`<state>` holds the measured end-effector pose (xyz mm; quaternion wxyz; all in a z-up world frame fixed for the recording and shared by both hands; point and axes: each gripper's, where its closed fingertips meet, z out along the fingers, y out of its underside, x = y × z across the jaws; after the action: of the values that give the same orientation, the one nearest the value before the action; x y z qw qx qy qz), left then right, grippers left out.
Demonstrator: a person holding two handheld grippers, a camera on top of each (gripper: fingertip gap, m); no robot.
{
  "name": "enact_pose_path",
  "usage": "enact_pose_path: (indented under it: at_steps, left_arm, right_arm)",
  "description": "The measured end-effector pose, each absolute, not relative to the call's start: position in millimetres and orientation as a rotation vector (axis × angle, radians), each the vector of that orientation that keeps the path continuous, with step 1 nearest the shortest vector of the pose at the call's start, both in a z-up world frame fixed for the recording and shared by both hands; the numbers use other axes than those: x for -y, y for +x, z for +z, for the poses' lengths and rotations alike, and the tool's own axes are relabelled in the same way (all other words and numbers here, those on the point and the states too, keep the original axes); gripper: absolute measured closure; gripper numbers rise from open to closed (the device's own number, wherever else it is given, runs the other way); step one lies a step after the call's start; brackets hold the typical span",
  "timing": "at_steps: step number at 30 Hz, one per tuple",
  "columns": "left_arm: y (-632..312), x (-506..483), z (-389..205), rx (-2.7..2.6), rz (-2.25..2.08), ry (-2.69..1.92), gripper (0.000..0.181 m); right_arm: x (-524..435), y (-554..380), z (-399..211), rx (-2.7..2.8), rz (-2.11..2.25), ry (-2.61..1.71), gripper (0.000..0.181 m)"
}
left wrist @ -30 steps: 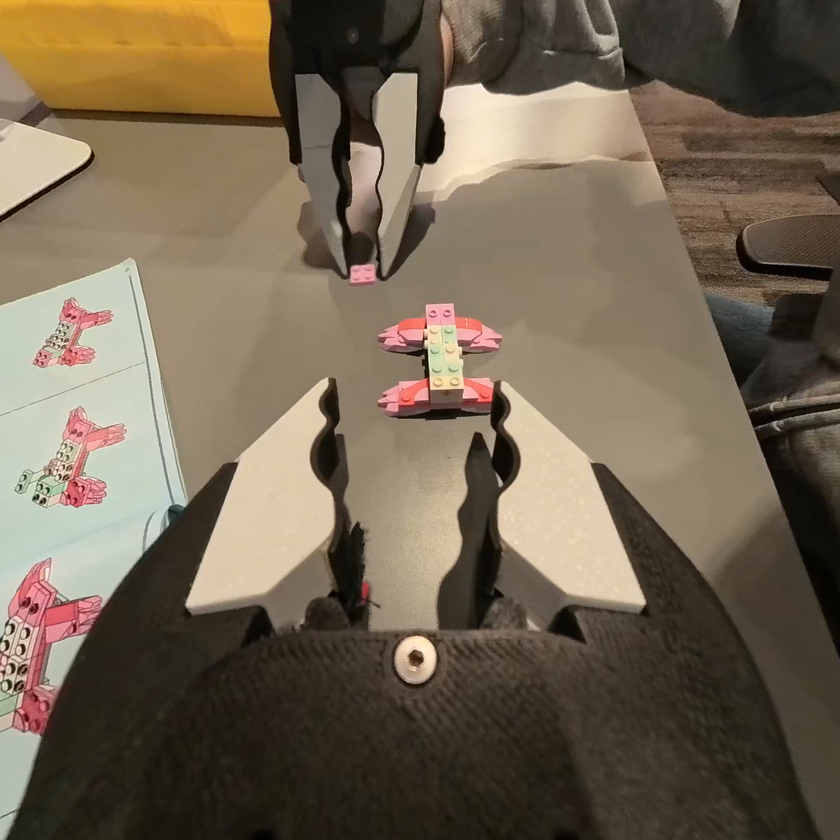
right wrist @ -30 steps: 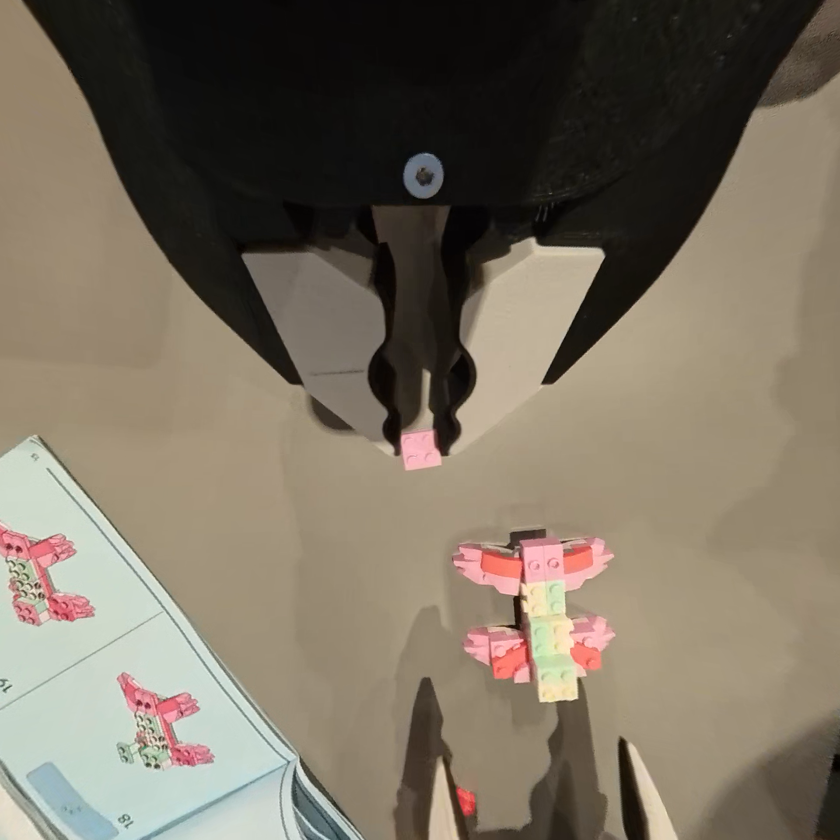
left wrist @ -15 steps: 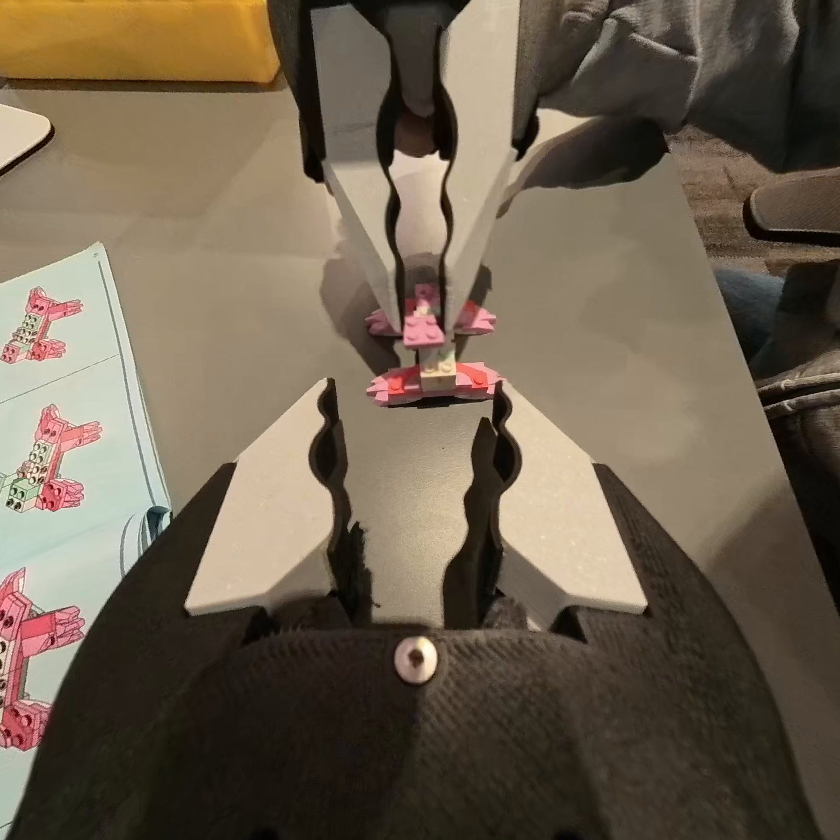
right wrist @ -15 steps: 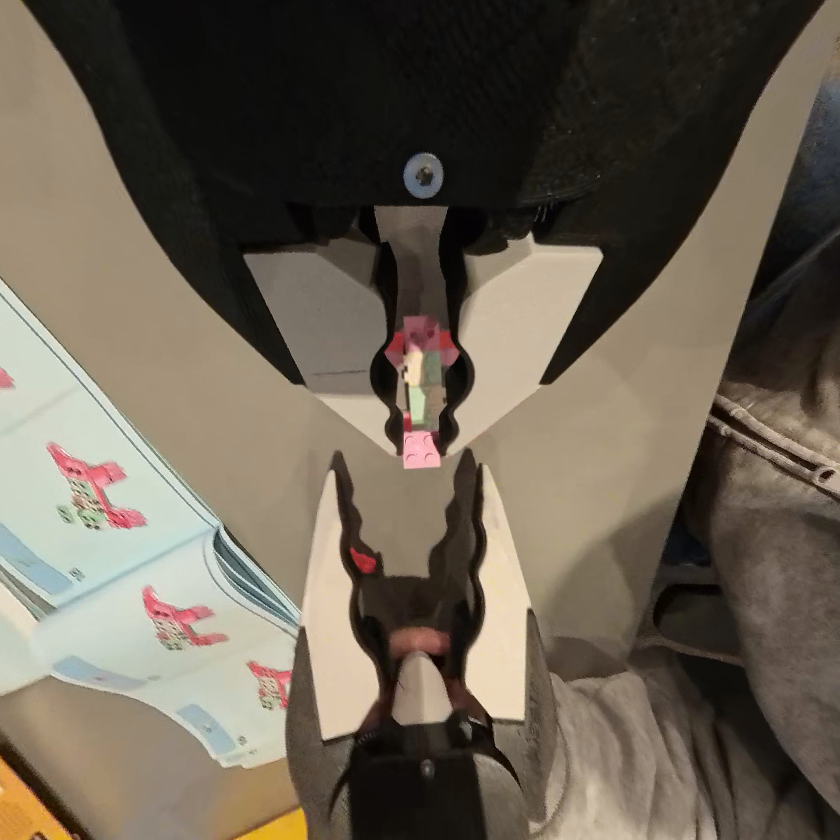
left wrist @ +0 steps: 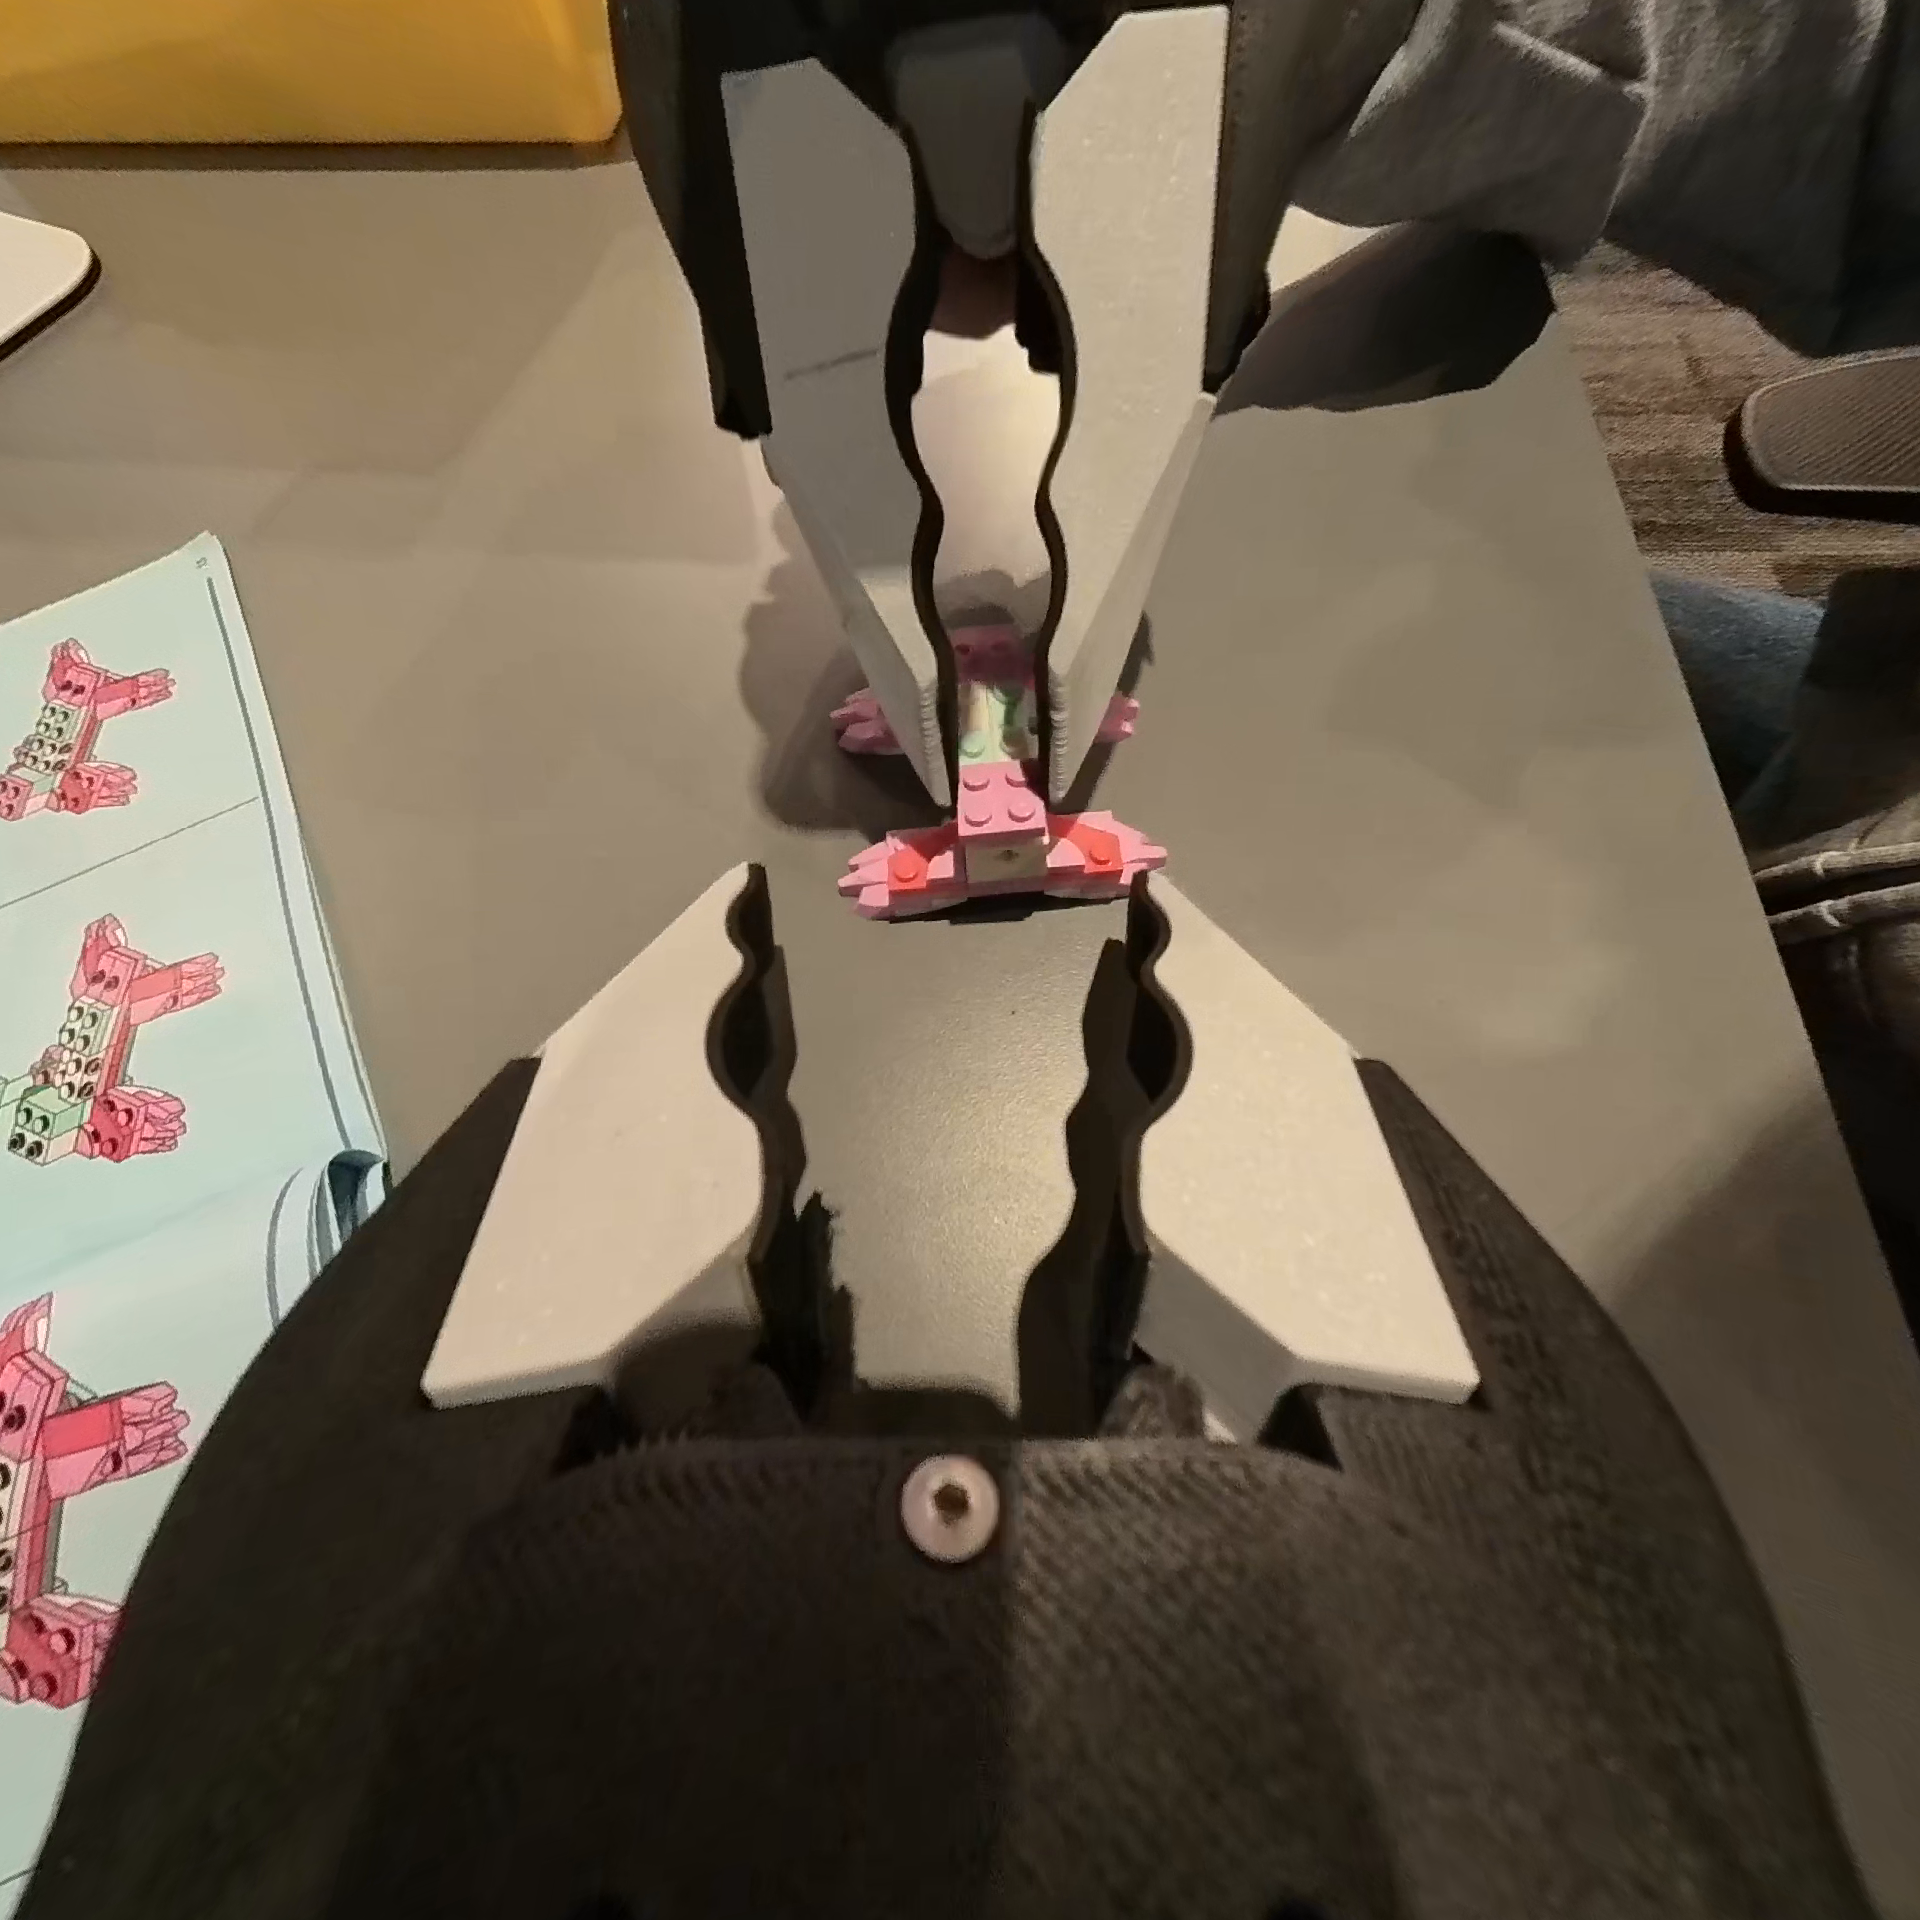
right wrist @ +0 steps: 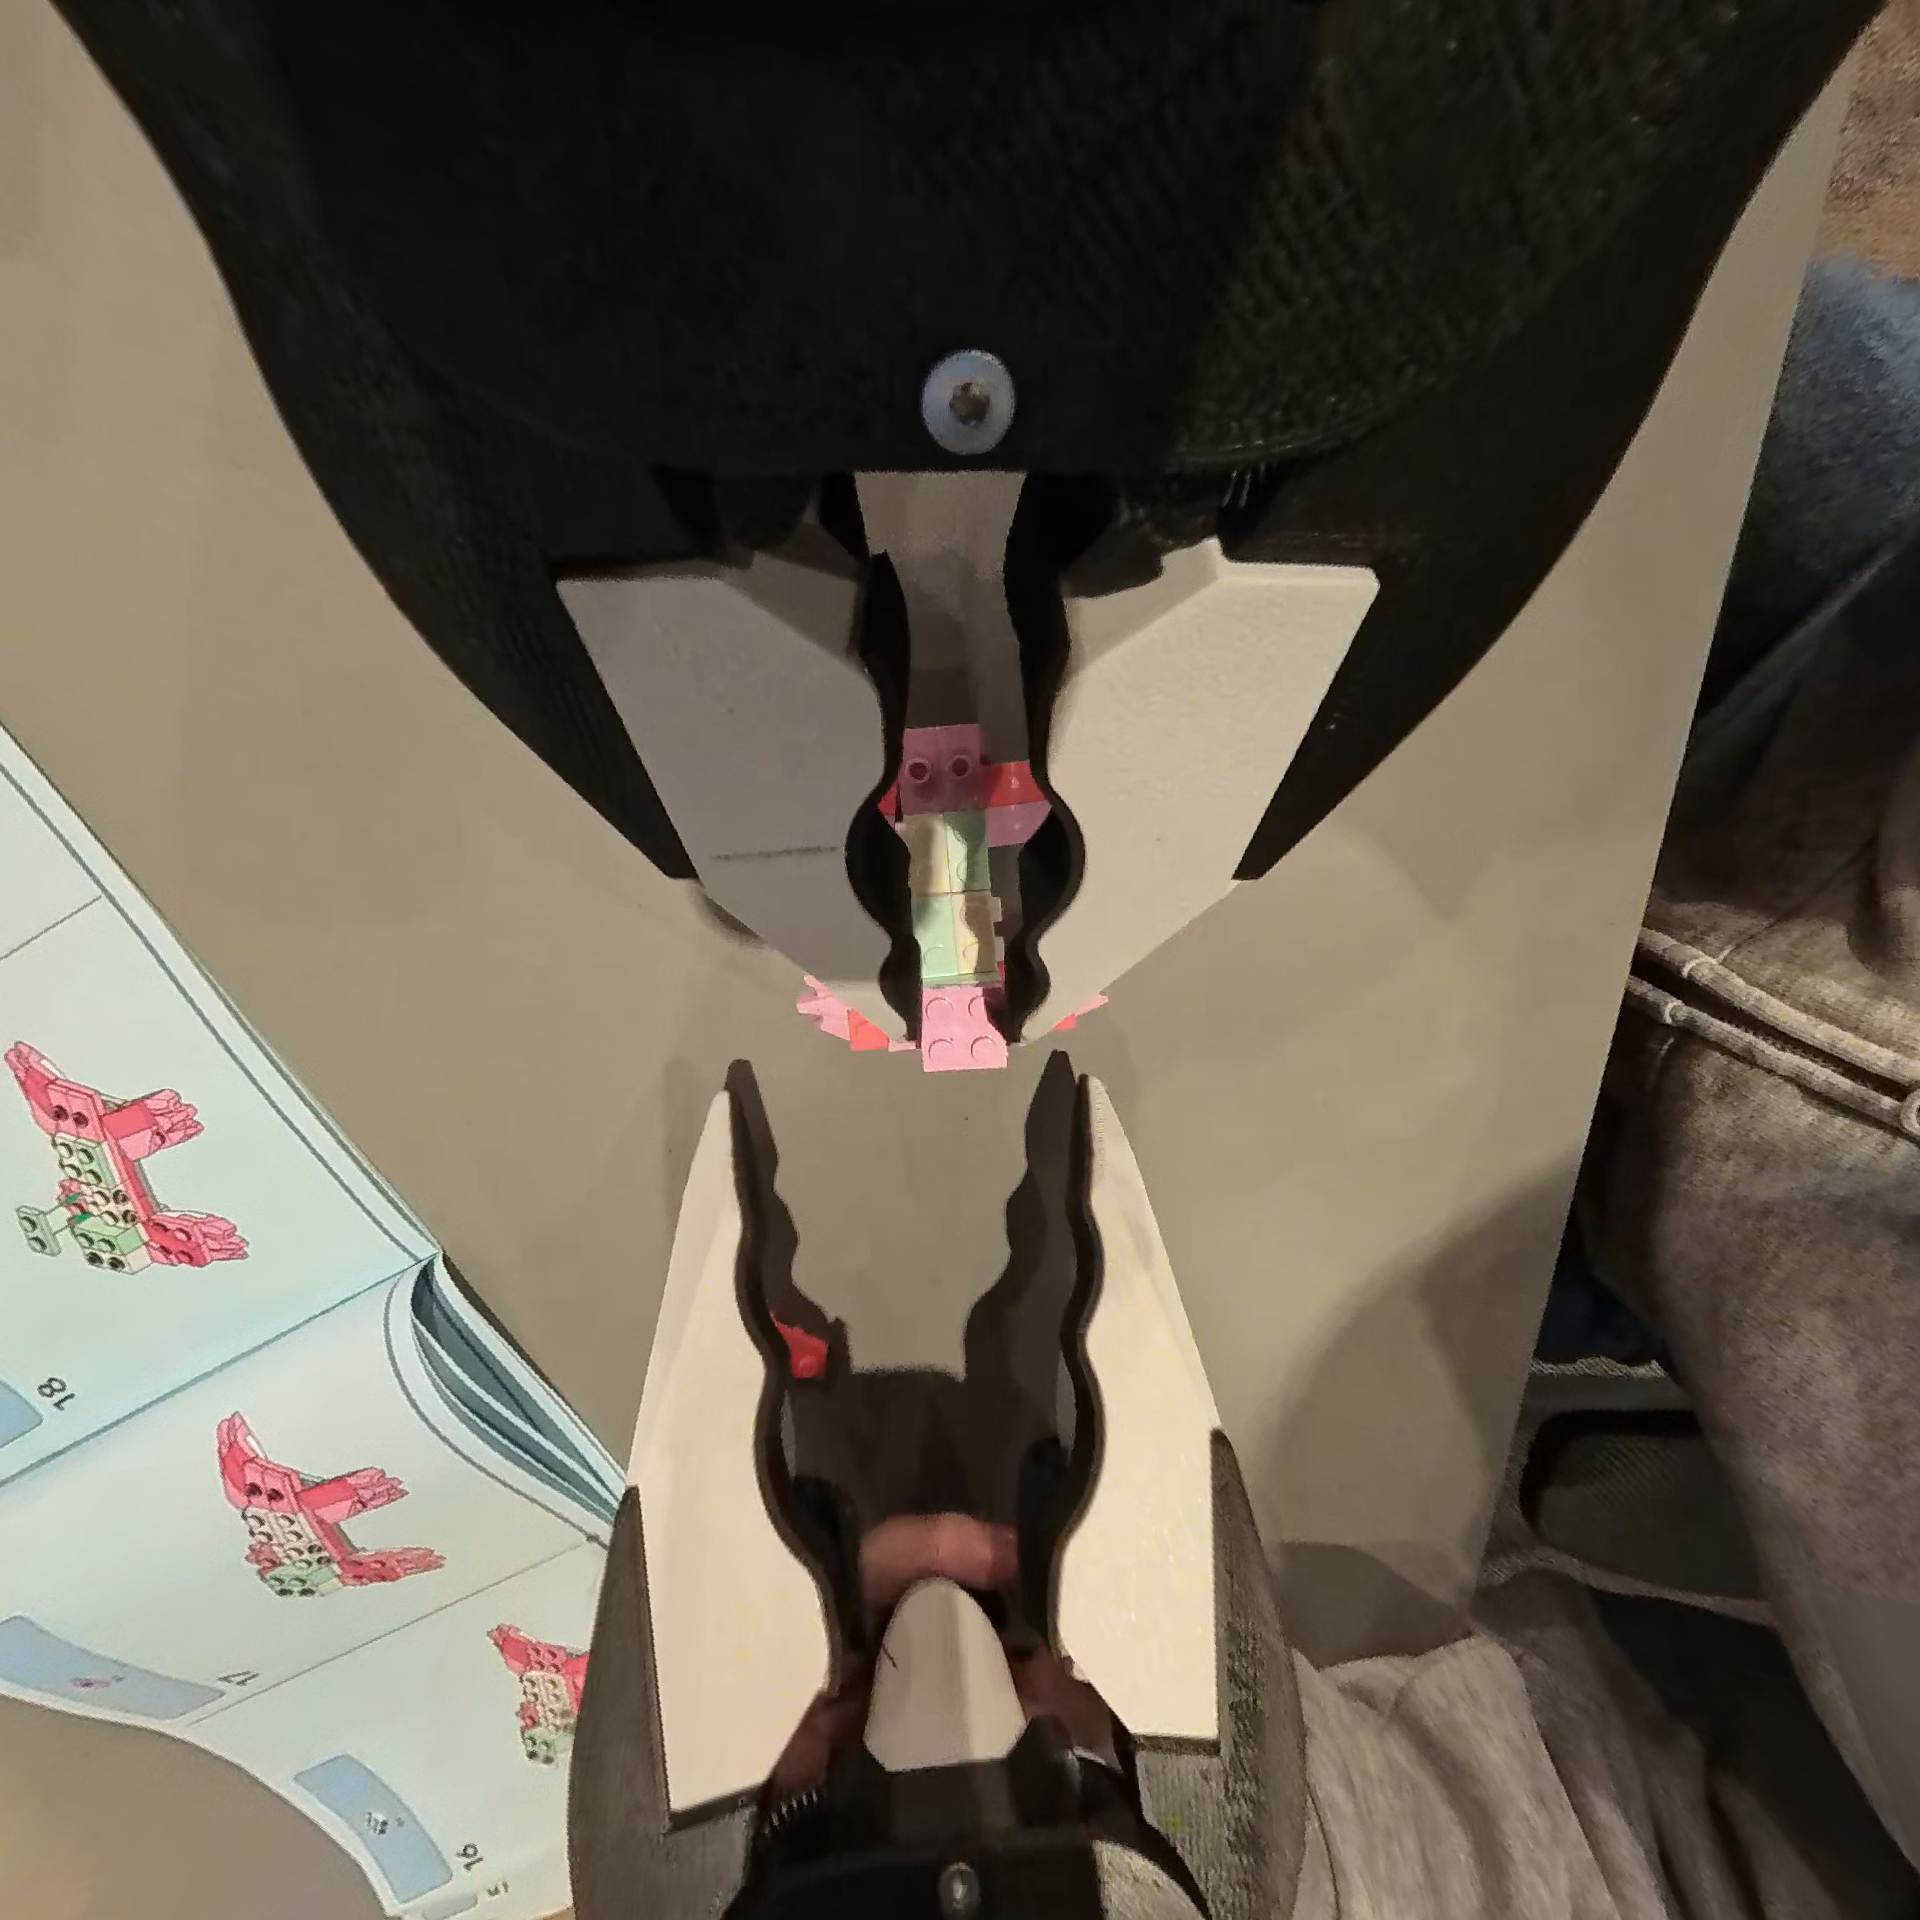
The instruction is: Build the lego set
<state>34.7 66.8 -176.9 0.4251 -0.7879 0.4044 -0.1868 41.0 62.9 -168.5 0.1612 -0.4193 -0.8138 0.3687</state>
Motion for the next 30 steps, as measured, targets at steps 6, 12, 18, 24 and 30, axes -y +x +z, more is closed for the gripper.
enact_pose_path:
  at_steps: [6, 12, 18, 24, 30]
  left_arm:
    - [34.3, -66.9, -177.7, -1.005, -0.473, -1.979, 0.113]
    - [34.5, -66.6, -178.4, -1.008, -0.473, -1.983, 0.113]
    - [34.9, -66.3, -179.4, -1.014, -0.472, -1.986, 0.112]
    - [35.2, -65.8, -180.5, -1.02, -0.473, -1.99, 0.113]
    - [34.6, -66.2, -180.3, -1.021, -0.468, -1.989, 0.112]
  right_arm:
    - [-62.8, 40.7, -168.7, 2.336, 1.011, -1.179, 0.168]
    - [-63.6, 40.2, -172.1, 2.341, 0.995, -1.181, 0.164]
    - [-62.3, 40.9, -170.1, 2.338, 1.0, -1.168, 0.166]
    - [-62.2, 41.1, -168.2, 2.329, 1.003, -1.164, 0.162]
    - [-70.7, 46.0, -171.1, 2.327, 0.983, -1.171, 0.149]
